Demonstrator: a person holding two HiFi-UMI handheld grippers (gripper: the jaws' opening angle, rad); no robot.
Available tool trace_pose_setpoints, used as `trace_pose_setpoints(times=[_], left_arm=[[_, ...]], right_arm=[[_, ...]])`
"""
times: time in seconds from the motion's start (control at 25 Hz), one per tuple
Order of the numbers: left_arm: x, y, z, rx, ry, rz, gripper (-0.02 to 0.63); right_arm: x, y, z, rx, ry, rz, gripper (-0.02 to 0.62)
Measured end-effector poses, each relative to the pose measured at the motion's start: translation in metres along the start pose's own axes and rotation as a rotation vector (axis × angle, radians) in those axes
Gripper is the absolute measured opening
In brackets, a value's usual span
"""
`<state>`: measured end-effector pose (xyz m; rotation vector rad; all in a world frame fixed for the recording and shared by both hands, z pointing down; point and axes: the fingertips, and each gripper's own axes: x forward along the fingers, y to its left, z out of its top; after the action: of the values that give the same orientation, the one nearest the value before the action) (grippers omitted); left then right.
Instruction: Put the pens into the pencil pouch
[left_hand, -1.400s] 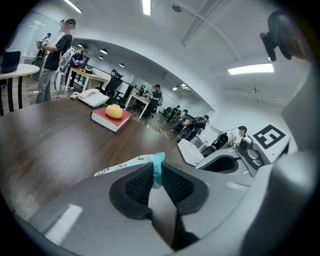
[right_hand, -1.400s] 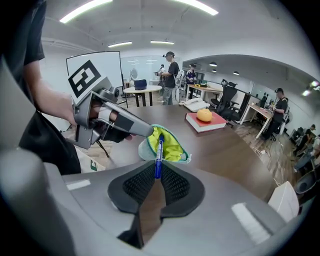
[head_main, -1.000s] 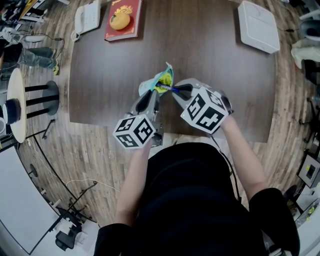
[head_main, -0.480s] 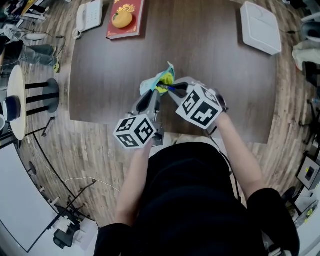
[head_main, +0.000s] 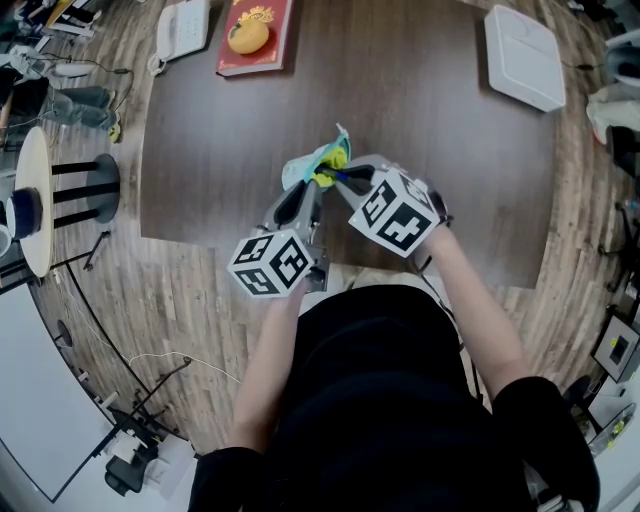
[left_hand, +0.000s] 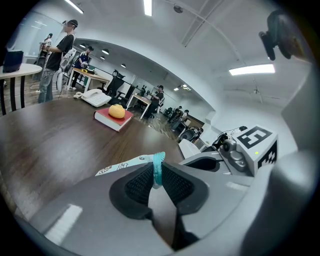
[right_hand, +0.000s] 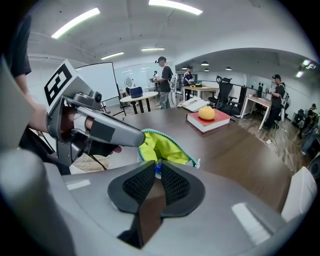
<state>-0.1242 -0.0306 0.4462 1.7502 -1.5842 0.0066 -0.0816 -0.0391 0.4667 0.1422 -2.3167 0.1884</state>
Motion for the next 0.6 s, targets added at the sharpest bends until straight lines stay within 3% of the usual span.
trace_pose_setpoints(times=[0.6], left_arm=[[0.0011,0.0010,0.0014,0.003,0.000,0.000,0.048]], right_arm=[[-0.0032,-0.0041,-0.0038,0.008,-0.001,-0.001,0.046]])
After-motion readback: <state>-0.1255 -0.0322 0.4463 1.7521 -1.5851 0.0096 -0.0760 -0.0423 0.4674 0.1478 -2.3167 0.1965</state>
